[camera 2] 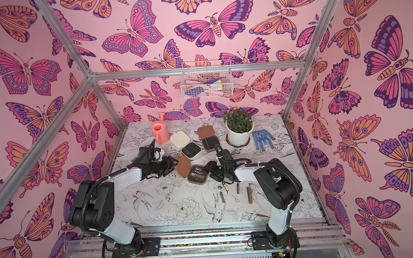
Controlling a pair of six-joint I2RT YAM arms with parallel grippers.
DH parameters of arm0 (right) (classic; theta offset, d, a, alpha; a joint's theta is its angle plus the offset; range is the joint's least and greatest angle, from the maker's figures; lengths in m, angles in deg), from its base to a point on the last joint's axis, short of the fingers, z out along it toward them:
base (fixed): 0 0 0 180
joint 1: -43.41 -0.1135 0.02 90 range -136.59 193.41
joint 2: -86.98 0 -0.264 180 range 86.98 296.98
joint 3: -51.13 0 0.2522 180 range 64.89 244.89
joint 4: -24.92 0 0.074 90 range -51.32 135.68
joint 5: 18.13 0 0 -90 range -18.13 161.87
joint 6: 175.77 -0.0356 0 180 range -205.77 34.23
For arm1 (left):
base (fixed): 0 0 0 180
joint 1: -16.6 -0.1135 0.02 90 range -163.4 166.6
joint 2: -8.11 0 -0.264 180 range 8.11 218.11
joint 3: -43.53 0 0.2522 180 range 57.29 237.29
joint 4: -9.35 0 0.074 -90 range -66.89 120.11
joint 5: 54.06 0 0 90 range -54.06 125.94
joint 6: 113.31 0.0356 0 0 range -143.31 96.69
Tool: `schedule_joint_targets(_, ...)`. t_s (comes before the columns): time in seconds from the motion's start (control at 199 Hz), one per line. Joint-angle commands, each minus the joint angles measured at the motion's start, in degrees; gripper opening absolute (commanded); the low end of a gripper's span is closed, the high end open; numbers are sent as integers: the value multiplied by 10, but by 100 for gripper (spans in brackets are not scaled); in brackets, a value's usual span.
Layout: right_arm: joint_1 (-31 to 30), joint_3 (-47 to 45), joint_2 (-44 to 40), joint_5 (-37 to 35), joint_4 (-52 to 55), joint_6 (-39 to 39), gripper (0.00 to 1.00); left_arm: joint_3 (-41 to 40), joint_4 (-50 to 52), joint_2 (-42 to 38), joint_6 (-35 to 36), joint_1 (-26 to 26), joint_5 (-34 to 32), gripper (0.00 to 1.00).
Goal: Organize nail clipper sets
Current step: Close the storage box at the center of the board.
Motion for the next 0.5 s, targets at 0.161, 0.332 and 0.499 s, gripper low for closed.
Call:
schedule_joint_targets(0.161,1,-19,15,-9,-55,-34,67,12,-5,-18,0,53,0,63)
schedule_joint_targets(0.332,2,-52,-9,-27,-90,-45,68,18,-6,-12,-2,85,-13,63)
schedule_joint_targets(0.499,3,-71,-68,-76,-41,-20,70,31,3,15,4,106,-25,63)
